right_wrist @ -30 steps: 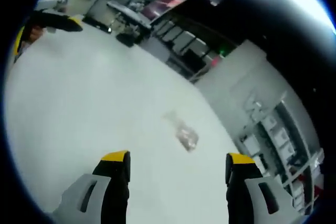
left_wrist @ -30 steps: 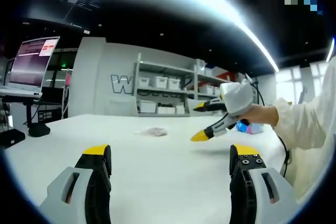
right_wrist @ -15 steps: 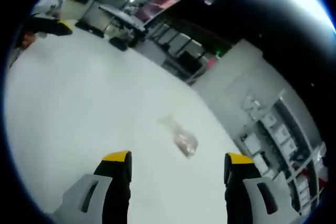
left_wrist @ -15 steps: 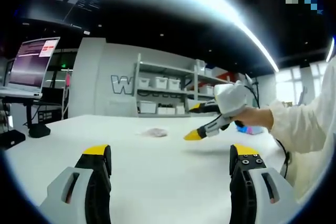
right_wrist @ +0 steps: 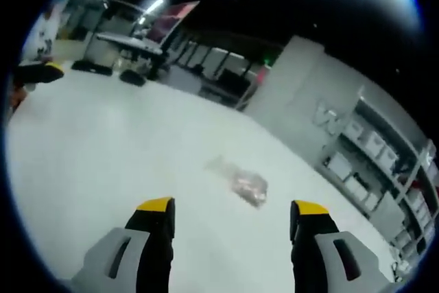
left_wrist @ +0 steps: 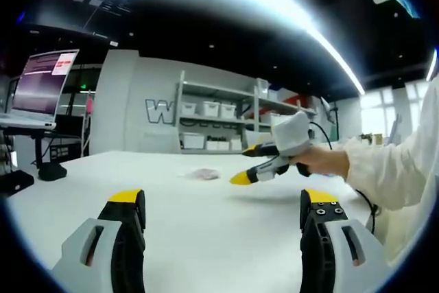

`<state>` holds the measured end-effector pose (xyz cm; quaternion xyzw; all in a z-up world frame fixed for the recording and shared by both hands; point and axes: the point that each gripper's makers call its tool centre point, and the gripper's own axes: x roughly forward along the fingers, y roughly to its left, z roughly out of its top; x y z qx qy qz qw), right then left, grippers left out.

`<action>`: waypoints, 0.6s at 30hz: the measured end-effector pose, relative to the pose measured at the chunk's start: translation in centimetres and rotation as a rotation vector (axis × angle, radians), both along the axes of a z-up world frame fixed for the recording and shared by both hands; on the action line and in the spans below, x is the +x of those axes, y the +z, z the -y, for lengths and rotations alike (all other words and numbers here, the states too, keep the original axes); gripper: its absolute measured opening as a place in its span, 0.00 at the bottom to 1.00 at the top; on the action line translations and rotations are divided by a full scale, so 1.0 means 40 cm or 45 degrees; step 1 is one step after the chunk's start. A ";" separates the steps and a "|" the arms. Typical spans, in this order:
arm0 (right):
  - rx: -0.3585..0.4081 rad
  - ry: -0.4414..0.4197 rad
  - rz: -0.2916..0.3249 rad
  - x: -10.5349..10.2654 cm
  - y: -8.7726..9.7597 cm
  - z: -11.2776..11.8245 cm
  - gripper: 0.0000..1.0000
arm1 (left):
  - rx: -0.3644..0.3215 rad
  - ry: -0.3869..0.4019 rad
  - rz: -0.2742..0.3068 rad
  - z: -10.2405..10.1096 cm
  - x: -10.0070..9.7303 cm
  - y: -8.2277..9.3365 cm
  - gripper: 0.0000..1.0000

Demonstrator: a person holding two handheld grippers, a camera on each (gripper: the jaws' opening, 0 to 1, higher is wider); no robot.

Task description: Open the resealable bag by pulling the two sides of the seal apart until the entire bag opening is separated and visibly accessible.

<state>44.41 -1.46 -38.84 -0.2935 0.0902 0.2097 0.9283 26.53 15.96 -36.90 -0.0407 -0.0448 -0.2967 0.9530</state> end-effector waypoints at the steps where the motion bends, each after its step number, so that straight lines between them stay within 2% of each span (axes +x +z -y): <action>1: 0.000 -0.004 0.000 0.003 -0.001 0.000 0.67 | -0.002 0.001 -0.001 -0.001 0.000 0.000 0.92; 6: -0.024 -0.008 0.010 0.014 0.000 -0.005 0.67 | -0.008 0.007 -0.001 -0.006 0.001 0.000 0.92; 18: -0.189 0.035 0.066 0.031 0.009 -0.035 0.67 | -0.015 0.012 -0.005 -0.011 0.004 -0.003 0.92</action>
